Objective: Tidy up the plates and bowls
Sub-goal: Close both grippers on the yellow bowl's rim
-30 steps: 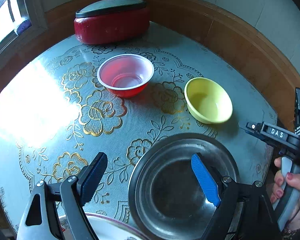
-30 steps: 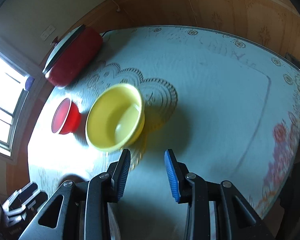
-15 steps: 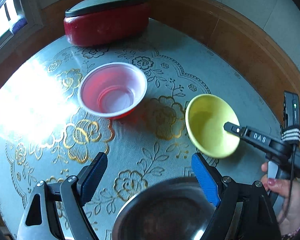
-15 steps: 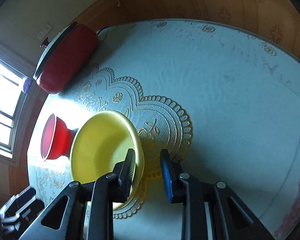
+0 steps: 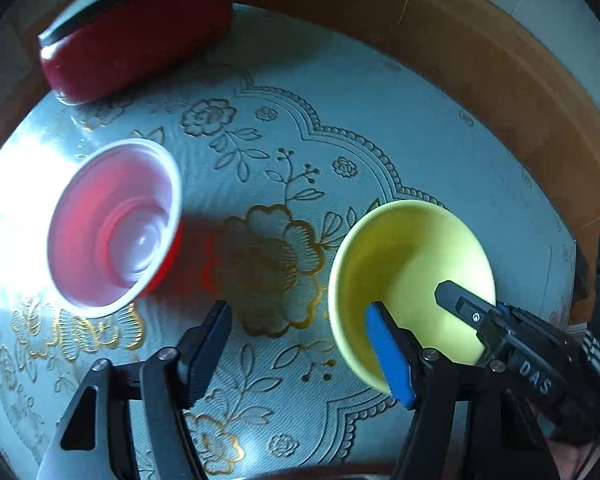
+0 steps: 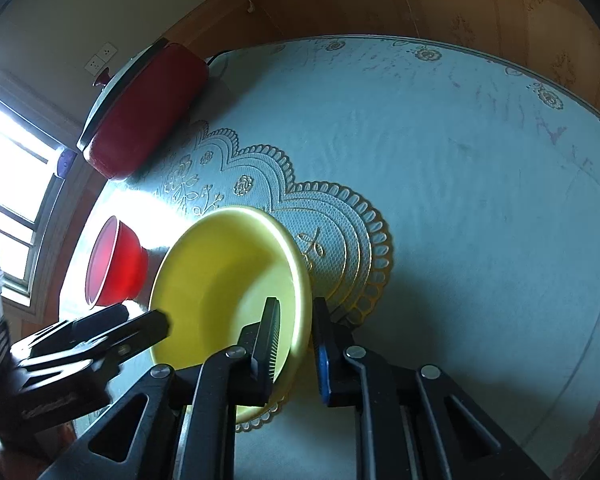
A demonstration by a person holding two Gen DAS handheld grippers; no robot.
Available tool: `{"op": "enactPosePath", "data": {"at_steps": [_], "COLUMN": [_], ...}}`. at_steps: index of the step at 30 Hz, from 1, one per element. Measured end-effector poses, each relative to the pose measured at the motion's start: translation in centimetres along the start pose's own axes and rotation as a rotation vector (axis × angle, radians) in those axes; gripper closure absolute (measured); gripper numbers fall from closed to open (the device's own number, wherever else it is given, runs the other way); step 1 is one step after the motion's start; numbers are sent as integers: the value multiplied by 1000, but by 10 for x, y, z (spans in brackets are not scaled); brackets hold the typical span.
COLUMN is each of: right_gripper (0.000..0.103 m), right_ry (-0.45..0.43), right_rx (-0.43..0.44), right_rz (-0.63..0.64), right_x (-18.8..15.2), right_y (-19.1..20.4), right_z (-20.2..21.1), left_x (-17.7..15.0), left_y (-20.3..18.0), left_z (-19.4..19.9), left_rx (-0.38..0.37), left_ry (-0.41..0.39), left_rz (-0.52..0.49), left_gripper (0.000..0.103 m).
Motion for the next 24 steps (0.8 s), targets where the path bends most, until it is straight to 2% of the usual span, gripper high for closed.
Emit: {"op": "enactPosePath", "data": {"at_steps": [3,13,17,21,24], "right_gripper": [88,90,92,92,92], "right_ry": [1,4,3,-13,-9], "right_rx": [6,-6,-14,-19,-7], "right_rz": [-4,10,-4,-31,-49], "right_x": [-1,-6,-8,-12,-14], "right_y": [0,1,2,-1,-3], "right_z": [0,3,4,8,10], "left_x": [2,8,8,3,1], "left_y": [-6,-25,-26,-23,-20], "left_z": [-12,-25,-22,-17,-13], "left_rx": [2,-61,-54,-109,-114], "left_ry": [21,28,22,19,10], "left_rz": [-18,-106,-127,-117,-116], "left_gripper": [44,86,88,92,93]}}
Point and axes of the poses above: each gripper's, at about its wrist camera, not at the fingertips, and z roughly against the way its jaws point, y to its left, x to its top, the point moved 1 cm from there along -z, roughly the way its jaws point, and after that the axes turned 9 degrees about x, right-handed, at the moved point
